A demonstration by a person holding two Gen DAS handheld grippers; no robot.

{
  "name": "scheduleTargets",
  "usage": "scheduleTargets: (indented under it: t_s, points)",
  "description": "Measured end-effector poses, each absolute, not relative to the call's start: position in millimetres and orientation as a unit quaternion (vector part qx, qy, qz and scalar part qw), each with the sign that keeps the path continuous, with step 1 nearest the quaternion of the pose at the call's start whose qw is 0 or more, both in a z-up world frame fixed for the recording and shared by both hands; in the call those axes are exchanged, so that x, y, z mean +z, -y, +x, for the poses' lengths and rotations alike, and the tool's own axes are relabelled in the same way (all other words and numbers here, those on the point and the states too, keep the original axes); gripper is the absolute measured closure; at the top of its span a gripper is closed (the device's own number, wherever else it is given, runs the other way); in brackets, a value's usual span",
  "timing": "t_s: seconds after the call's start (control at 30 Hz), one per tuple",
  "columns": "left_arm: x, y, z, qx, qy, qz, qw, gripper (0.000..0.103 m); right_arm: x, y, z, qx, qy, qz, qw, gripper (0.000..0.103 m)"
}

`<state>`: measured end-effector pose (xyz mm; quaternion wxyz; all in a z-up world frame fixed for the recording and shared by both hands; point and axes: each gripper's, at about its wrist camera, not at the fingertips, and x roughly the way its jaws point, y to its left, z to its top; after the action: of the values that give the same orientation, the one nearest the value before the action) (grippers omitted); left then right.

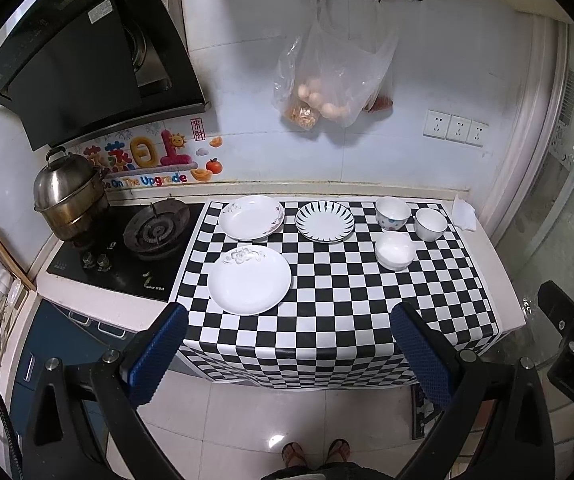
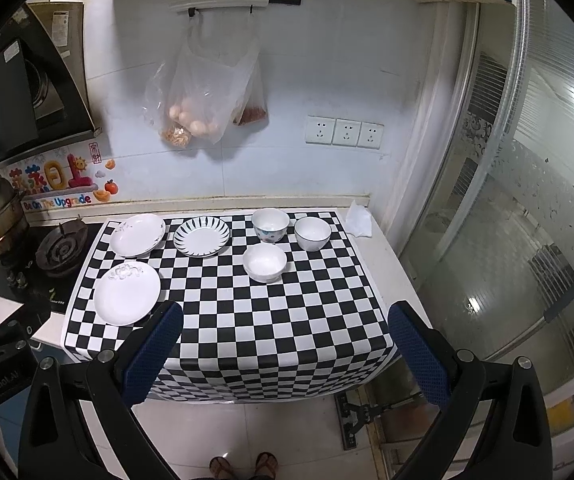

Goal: Organize plates and bowls

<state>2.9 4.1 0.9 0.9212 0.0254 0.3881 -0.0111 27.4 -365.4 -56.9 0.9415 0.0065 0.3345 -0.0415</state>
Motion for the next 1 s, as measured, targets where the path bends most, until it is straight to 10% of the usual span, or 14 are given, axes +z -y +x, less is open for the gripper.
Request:
scheduleTargets:
  t_s: [1.0]
  points:
    - [5.1,-9.2,3.0,-0.01,-0.383,0.019,0.924,0.0,-60.8,356.5,31.6,-0.031,-0.329,0.003,0.944,0.0]
